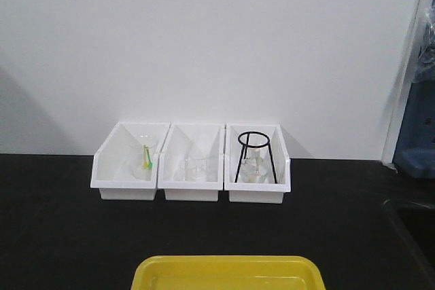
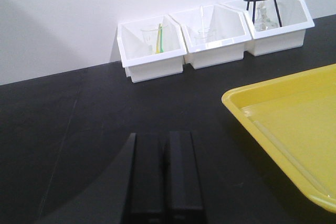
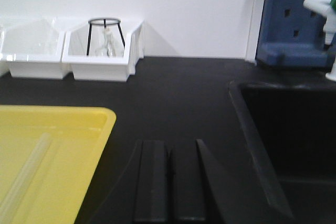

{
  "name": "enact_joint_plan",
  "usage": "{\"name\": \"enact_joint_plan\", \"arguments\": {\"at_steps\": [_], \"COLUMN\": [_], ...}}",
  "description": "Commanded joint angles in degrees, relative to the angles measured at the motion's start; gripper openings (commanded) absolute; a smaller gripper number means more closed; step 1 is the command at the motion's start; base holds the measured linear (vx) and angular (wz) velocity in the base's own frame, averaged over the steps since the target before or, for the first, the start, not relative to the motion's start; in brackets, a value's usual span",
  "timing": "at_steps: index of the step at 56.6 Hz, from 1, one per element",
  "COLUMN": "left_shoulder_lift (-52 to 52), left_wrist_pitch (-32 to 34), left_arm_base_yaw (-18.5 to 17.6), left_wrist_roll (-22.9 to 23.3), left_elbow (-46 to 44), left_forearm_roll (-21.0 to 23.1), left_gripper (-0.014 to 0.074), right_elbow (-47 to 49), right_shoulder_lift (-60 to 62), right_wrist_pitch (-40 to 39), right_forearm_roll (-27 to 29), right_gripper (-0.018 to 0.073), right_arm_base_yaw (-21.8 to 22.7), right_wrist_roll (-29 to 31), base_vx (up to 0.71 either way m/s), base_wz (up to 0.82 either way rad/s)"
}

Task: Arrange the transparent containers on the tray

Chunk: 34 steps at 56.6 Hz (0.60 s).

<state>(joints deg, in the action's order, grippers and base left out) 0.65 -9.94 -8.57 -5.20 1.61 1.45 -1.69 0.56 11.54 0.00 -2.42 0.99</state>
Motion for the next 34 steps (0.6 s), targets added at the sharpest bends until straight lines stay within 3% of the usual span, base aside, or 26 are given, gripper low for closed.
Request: {"name": "enact_joint_plan", "arguments": {"at_steps": [1,34], "left_shoulder_lift": [1.28,1.28], "left_wrist_pitch": [4.99,4.99], "left_arm_base_yaw": [0.21,0.21], "left_wrist_roll": [0.52,0.52], "left_elbow": [1.99,1.99], "left_forearm_roll": [0.14,0.14], "left_gripper": [-0.0006,-0.0006], "right_elbow": [-0.58,-0.58], "right_shoulder_lift": [0.59,0.59], "right_wrist_pitch": [-3.51,-3.51], "right_forearm_roll": [0.00,0.00], "right_gripper": [-0.0011,-0.0011], "right_arm_base_yaw": [-0.03,-0.03], "right_wrist_roll": [0.50,0.50], "base_vx": [0.00,0.00], "base_wz": [0.00,0.00]}}
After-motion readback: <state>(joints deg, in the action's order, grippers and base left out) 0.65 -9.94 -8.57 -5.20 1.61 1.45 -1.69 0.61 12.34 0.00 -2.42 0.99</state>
